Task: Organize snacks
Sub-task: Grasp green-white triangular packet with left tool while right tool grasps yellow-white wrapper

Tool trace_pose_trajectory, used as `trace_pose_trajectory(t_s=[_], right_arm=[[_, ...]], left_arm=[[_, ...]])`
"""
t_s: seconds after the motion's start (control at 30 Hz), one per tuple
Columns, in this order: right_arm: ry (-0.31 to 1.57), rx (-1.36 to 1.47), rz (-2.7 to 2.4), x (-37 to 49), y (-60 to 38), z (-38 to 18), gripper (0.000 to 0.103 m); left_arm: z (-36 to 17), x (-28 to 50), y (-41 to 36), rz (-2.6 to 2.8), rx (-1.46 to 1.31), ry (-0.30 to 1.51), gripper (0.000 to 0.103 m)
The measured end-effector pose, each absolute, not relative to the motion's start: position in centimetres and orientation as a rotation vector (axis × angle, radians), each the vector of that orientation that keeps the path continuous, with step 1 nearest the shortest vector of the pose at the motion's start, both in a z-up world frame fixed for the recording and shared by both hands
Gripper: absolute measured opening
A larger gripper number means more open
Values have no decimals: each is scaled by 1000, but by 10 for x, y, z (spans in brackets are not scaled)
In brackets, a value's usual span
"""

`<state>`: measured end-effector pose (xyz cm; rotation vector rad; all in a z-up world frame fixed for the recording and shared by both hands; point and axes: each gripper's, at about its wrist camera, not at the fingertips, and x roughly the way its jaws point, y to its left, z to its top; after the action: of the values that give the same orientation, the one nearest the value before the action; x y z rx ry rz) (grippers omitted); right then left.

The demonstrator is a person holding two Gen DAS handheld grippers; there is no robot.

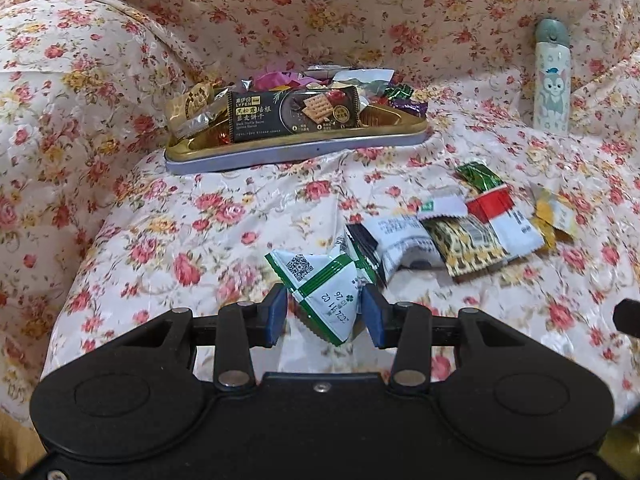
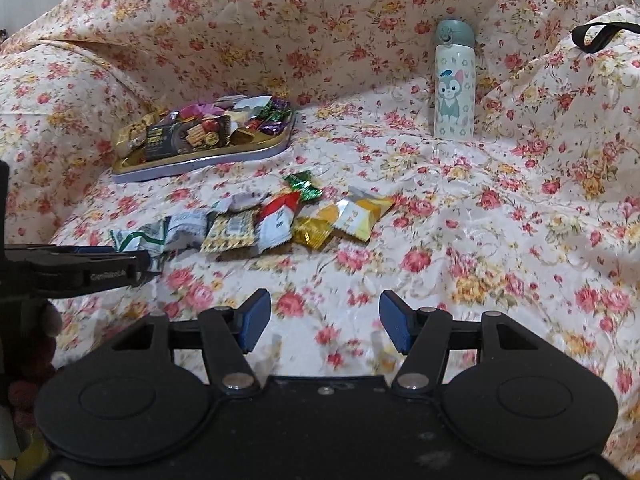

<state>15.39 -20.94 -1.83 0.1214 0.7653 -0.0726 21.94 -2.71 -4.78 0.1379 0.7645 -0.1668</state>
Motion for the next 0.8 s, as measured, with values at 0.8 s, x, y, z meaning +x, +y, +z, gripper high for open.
trace_pose_trajectory(t_s=[0.8], right_arm=[[835, 206, -186, 261, -250, -43, 64]], left_arm=[[-59, 265, -12, -169, 24, 844, 59]])
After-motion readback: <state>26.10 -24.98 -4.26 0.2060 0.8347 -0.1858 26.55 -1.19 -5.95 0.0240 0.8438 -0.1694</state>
